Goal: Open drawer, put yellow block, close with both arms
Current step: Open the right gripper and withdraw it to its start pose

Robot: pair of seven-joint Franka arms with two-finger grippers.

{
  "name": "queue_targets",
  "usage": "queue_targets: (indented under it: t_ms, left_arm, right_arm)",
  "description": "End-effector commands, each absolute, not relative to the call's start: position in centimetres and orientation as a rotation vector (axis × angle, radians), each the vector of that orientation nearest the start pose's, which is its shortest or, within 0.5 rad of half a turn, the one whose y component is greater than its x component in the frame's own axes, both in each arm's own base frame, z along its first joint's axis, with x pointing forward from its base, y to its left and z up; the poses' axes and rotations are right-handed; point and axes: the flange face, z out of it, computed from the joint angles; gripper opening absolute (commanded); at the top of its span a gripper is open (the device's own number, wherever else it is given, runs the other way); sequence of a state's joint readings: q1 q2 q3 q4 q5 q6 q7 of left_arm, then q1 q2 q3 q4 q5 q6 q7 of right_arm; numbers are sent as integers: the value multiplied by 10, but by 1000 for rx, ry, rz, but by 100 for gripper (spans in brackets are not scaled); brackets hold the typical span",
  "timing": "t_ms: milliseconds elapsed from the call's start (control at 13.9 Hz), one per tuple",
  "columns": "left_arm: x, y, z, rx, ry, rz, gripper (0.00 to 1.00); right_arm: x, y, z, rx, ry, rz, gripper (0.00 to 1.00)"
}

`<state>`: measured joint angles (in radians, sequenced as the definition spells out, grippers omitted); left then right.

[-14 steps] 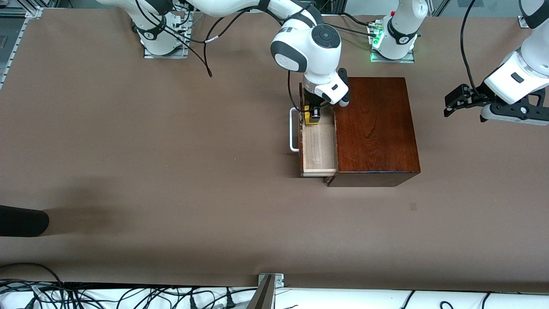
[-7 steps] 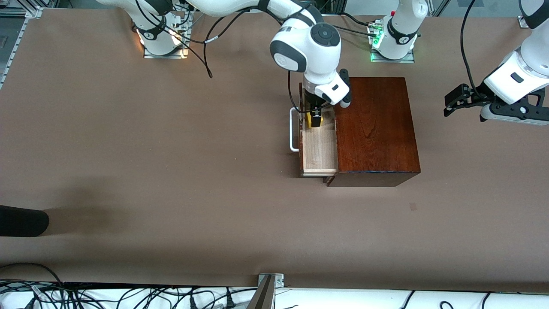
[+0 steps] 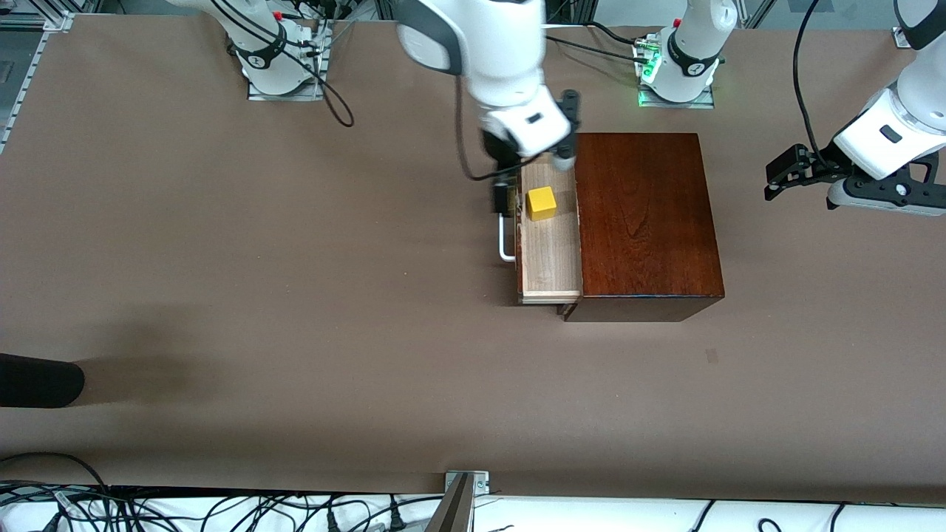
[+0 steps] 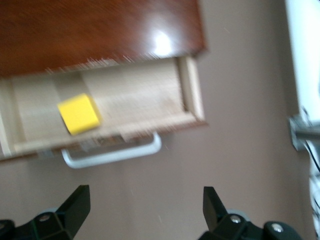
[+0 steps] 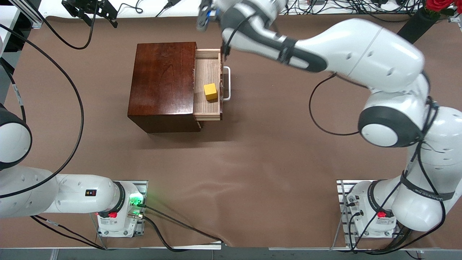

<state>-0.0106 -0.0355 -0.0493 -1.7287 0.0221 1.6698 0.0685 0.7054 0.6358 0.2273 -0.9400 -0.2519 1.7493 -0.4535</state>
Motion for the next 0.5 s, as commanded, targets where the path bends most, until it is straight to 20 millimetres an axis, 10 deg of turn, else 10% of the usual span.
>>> queue_targets:
  t_ms: [0,144,432]
  left_arm:
    - [547,-33,583,-3117,244,39,100]
    - [548,-36,583,-3116,251,39,100]
    - [546,-57,591,-3111,308,19,100]
  right_arm:
    - [542,471,589,-2621,-1836,-401,100]
    - [564,389,632,-2771,-1643,-452,100]
    - [592,211,645,-2893,-1055,-267,100]
